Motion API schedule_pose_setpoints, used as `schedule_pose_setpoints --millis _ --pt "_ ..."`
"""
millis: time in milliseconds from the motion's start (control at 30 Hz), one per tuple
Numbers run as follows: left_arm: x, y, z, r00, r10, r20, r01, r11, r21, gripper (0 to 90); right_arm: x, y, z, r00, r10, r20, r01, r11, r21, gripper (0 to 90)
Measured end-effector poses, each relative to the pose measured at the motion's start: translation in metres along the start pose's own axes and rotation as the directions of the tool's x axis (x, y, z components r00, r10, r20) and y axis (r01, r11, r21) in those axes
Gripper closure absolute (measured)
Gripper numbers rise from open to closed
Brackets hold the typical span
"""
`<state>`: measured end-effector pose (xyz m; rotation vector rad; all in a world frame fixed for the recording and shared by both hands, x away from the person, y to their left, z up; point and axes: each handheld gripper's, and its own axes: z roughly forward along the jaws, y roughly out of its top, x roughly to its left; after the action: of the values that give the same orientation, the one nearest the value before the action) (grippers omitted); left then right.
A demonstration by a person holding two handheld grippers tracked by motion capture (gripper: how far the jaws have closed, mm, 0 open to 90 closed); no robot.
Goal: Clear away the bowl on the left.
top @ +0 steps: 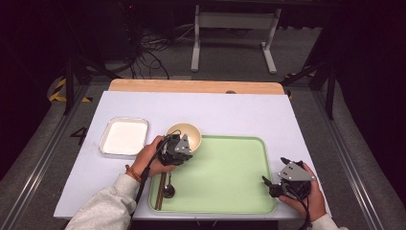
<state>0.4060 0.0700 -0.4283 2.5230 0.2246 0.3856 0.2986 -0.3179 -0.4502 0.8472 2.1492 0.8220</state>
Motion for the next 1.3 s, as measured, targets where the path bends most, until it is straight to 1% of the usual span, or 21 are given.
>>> schedule_pose_setpoints --millis 33,67,100,133,167,200,233,267,333,433,667,700,733,767,833,933,1033,1133,1200,1233,1300 --pt "0.000 0.000 0.000 1.0000 0.000 0.000 0.000 1.0000 0.000 72.2 0.000 0.000 0.000 1.0000 -0.001 0.000 0.001 1.000 0.001 11.2" --pt "0.000 -0.001 0.000 0.9999 0.007 -0.011 -0.007 1.0000 0.005 70.4 0.000 0.000 0.000 1.0000 -0.002 -0.001 0.002 1.000 0.000 11.2" --pt "0.000 -0.002 0.000 0.9999 -0.001 -0.011 0.001 1.0000 0.006 67.9 0.000 0.000 0.000 1.0000 -0.002 0.000 0.002 1.000 0.000 11.2" --pt "0.000 -0.002 0.000 0.9999 -0.001 -0.011 0.001 1.0000 0.006 67.6 0.000 0.000 0.000 1.0000 -0.002 0.000 0.002 1.000 0.000 11.2" --pt "0.000 -0.003 0.000 1.0000 0.007 -0.004 -0.007 1.0000 0.007 67.6 0.000 0.000 0.000 1.0000 -0.002 0.000 0.002 1.000 -0.001 11.1" --pt "-0.001 -0.004 0.000 0.9999 0.012 -0.006 -0.012 0.9999 0.004 66.9 -0.001 0.000 0.000 1.0000 -0.005 0.000 0.005 1.000 -0.003 11.2" --pt "-0.001 -0.004 -0.001 0.9999 0.003 -0.011 -0.003 1.0000 0.006 66.1 -0.001 0.000 0.000 1.0000 -0.003 0.000 0.003 1.000 -0.003 11.1" --pt "-0.001 -0.004 -0.001 0.9999 0.000 -0.014 0.000 0.9999 0.011 65.0 0.000 0.000 0.000 1.0000 -0.002 -0.001 0.002 1.000 -0.002 11.2" --pt "0.000 -0.005 -0.003 0.9999 -0.002 -0.015 0.002 1.0000 0.001 63.3 0.000 0.000 0.000 1.0000 -0.001 -0.003 0.001 1.000 0.000 11.2" --pt "0.000 -0.005 -0.003 0.9997 -0.009 -0.022 0.009 0.9999 0.006 59.5 0.000 0.000 0.000 1.0000 -0.003 -0.002 0.003 1.000 -0.002 11.2" --pt "0.001 -0.006 -0.008 0.9994 -0.013 -0.031 0.012 0.9999 -0.007 55.4 0.000 0.000 0.000 1.0000 -0.005 0.000 0.005 1.000 -0.004 11.1" --pt "0.000 -0.007 -0.008 0.9992 -0.018 -0.036 0.017 0.9998 -0.007 54.4 0.000 0.000 0.000 1.0000 -0.006 0.000 0.006 1.000 -0.004 11.1" --pt "0.001 -0.007 -0.010 0.9992 -0.014 -0.037 0.014 0.9998 -0.012 53.1 0.000 0.000 -0.001 1.0000 -0.004 -0.001 0.004 1.000 -0.004 11.1" --pt "0.001 -0.007 -0.011 0.9992 -0.020 -0.033 0.020 0.9997 -0.010 52.4 0.000 0.000 0.000 1.0000 -0.005 0.000 0.005 1.000 -0.005 11.1" --pt "0.001 -0.008 -0.013 0.9989 -0.019 -0.043 0.019 0.9997 -0.014 49.5 0.000 0.000 -0.001 1.0000 -0.005 -0.001 0.005 1.000 -0.006 11.1" --pt "0.001 -0.009 -0.016 0.9989 -0.026 -0.039 0.025 0.9995 -0.017 48.0 0.000 0.000 -0.001 1.0000 -0.005 0.001 0.005 1.000 -0.007 11.1" --pt "0.000 -0.010 -0.020 0.9979 -0.031 -0.057 0.030 0.9994 -0.017 44.4 0.000 0.001 -0.001 1.0000 -0.004 0.002 0.004 1.000 -0.007 11.1" --pt "0.000 -0.011 -0.024 0.9976 -0.032 -0.061 0.031 0.9993 -0.021 41.6 -0.001 0.001 -0.002 1.0000 -0.003 0.006 0.004 1.000 -0.011 11.1" --pt "-0.001 -0.011 -0.026 0.9974 -0.033 -0.065 0.031 0.9992 -0.023 38.0 -0.001 0.001 -0.002 1.0000 -0.001 0.004 0.001 1.000 -0.011 11.1" --pt "-0.001 -0.010 -0.027 0.9970 -0.035 -0.070 0.034 0.9992 -0.023 38.0 -0.001 0.001 -0.001 1.0000 -0.002 0.005 0.003 1.000 -0.012 11.1" --pt "-0.002 -0.010 -0.028 0.9958 -0.041 -0.082 0.039 0.9990 -0.021 34.5 0.000 0.001 -0.001 1.0000 -0.002 0.004 0.002 1.000 -0.009 11.1"
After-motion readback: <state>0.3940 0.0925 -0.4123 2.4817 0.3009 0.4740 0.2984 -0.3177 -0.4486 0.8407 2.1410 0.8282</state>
